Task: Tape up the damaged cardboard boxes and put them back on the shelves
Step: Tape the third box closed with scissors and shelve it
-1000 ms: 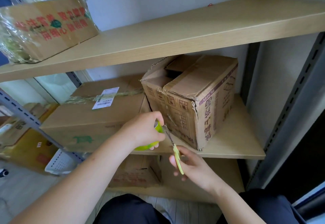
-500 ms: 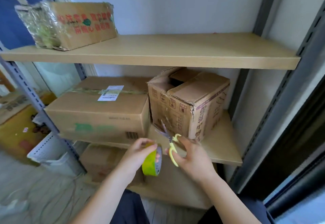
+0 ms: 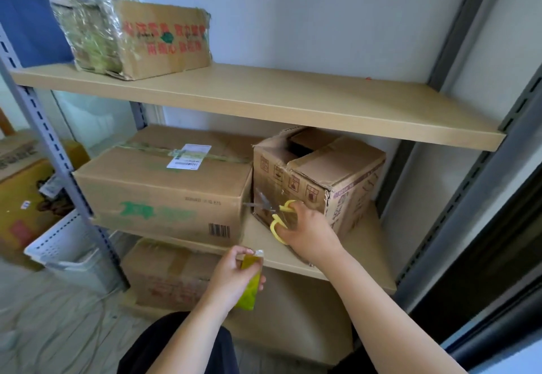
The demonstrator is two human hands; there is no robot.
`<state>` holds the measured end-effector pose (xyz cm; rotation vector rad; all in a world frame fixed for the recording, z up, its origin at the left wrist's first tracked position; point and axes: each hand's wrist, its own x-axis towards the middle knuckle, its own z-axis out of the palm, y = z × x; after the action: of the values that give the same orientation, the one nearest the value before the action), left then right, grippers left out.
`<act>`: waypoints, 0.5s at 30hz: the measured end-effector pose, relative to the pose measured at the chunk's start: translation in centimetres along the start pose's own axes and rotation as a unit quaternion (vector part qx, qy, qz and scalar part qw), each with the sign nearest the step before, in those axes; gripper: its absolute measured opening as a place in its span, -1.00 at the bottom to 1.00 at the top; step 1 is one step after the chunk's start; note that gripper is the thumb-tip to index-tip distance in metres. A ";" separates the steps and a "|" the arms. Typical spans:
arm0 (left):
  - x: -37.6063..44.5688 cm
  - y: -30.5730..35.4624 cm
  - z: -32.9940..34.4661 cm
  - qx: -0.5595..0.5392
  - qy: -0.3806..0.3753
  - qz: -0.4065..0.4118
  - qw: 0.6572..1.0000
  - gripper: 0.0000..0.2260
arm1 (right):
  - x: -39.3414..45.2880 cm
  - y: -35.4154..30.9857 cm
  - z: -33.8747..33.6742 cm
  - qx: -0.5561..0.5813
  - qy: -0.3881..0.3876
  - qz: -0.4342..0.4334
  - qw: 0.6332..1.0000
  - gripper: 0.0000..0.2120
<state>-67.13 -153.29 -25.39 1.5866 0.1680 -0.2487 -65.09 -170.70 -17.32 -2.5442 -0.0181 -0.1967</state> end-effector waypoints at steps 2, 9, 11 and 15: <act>0.3 -0.3 -0.1 -0.005 -0.003 -0.001 1.000 -0.81 | -0.4 -0.4 -0.3 0.005 -0.003 -0.008 1.000 -0.52; 0.8 -0.7 -0.3 -0.026 -0.009 -0.001 1.000 -0.79 | -2.5 -3.7 -7.0 -0.140 0.101 -0.095 0.980 -0.66; 0.8 -0.8 -0.4 -0.020 -0.006 0.000 1.000 -0.78 | -2.6 -5.2 -9.5 -0.125 0.114 -0.109 0.980 -0.70; 0.6 -1.2 -0.7 -0.009 0.001 0.005 1.000 -0.78 | -2.2 -8.1 -14.5 -0.102 0.172 -0.159 0.967 -0.83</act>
<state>-66.84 -152.59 -26.71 1.5704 0.1622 -0.2374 -69.70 -171.99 -1.27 -2.6615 -0.2854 -0.8018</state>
